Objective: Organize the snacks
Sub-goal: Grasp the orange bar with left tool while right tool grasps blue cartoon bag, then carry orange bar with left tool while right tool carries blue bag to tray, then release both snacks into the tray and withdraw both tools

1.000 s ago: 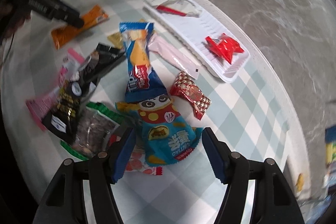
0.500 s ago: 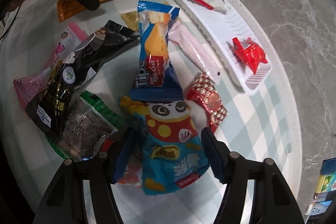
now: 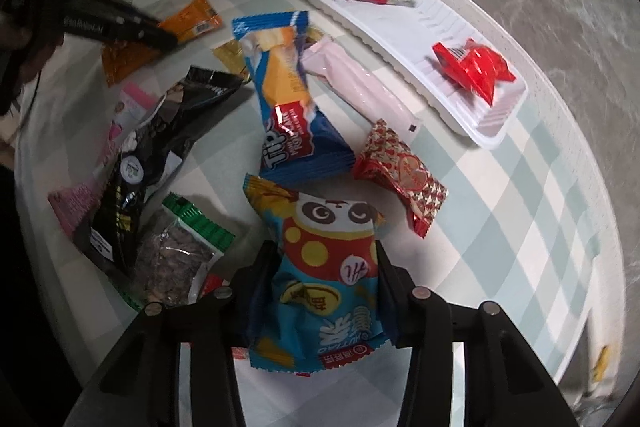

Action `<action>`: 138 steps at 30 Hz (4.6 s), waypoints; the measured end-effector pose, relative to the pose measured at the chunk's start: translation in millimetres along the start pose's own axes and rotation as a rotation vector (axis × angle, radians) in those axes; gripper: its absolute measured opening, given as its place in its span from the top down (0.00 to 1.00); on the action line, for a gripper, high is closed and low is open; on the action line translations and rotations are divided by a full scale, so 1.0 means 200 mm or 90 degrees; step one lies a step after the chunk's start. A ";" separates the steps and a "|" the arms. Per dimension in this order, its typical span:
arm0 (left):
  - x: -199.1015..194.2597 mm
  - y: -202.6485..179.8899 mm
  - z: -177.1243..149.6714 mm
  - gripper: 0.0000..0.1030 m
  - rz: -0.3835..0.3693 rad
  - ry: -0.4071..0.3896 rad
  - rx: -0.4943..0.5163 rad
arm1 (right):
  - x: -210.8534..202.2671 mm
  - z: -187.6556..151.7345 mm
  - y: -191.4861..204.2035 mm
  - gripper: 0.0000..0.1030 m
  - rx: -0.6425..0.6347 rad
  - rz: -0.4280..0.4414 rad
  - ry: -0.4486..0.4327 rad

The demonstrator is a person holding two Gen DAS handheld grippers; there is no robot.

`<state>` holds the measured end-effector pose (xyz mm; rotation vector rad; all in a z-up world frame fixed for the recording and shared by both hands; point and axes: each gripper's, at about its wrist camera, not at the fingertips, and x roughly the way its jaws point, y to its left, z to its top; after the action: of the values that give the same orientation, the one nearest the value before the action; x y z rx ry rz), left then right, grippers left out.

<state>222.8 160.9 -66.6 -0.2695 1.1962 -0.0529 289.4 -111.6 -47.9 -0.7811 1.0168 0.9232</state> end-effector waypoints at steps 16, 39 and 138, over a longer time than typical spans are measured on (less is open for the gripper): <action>-0.13 0.02 0.02 0.81 -0.109 -0.038 -0.057 | -0.16 -0.08 -0.25 0.54 0.252 0.154 -0.078; -0.23 0.00 0.18 0.81 -0.186 -0.062 -0.066 | -0.20 -0.08 -0.42 0.54 0.448 0.278 -0.145; 0.41 -0.23 1.27 0.54 -0.110 -0.077 0.024 | 0.23 0.77 -0.98 0.50 0.510 0.242 -0.154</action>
<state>493.0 147.5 -44.7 -0.3375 1.0493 -0.2074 531.0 -45.0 -15.9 0.1956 1.2104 0.8004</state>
